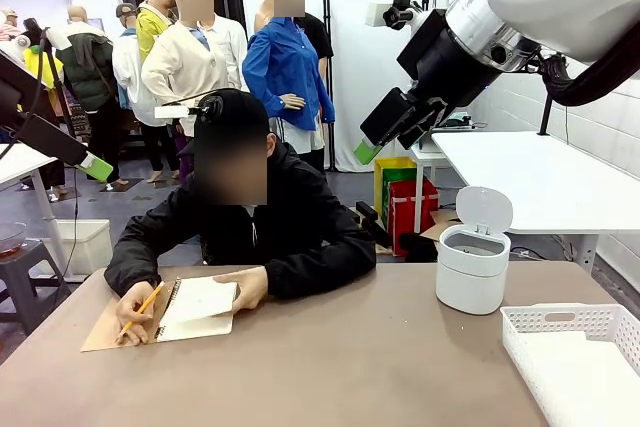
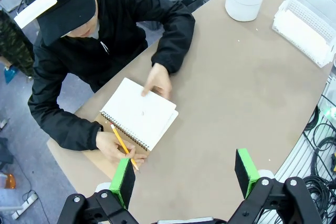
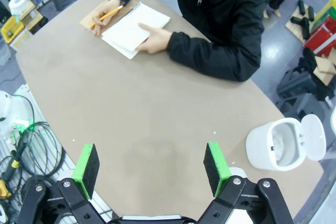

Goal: Sort the paper based on its condition.
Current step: If a person hands you a paper, place it in the Organizing basket , and if it's crumpled, put it in the Trash can.

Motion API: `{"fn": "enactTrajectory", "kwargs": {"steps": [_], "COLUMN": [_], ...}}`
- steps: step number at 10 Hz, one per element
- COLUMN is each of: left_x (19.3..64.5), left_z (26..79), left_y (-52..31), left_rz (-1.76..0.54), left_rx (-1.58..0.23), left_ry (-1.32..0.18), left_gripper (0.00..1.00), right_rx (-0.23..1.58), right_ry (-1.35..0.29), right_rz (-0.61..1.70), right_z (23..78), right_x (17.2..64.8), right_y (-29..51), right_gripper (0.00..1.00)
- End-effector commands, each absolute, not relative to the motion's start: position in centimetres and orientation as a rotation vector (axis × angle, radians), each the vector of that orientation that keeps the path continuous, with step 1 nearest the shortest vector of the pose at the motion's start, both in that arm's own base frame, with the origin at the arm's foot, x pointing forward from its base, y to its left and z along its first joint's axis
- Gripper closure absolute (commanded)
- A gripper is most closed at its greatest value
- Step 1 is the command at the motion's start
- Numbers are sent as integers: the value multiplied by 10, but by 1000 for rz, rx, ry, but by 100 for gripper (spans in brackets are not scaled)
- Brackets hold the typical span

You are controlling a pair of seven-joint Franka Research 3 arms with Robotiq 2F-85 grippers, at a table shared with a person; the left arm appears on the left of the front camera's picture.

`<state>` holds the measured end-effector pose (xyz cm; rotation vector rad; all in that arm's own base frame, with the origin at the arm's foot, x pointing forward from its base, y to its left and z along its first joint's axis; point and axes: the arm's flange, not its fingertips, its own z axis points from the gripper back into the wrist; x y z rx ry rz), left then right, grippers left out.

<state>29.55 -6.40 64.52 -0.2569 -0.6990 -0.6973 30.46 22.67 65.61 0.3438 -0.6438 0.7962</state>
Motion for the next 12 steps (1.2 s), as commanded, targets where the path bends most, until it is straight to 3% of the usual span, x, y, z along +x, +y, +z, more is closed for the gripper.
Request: {"fn": "enactTrajectory", "kwargs": {"steps": [1,12], "left_x": [296,296], "left_z": [646,646], "left_y": [-63,-63], "left_rz": [-690,-690], "left_rx": [-259,-259], "left_ry": [-703,-703], "left_gripper": [0,0], "right_rx": [344,344], "right_ry": [-641,-641], "right_rz": [796,796], "right_z": [655,655], "right_x": [306,306], "right_y": [227,227], "right_gripper": [0,0]}}
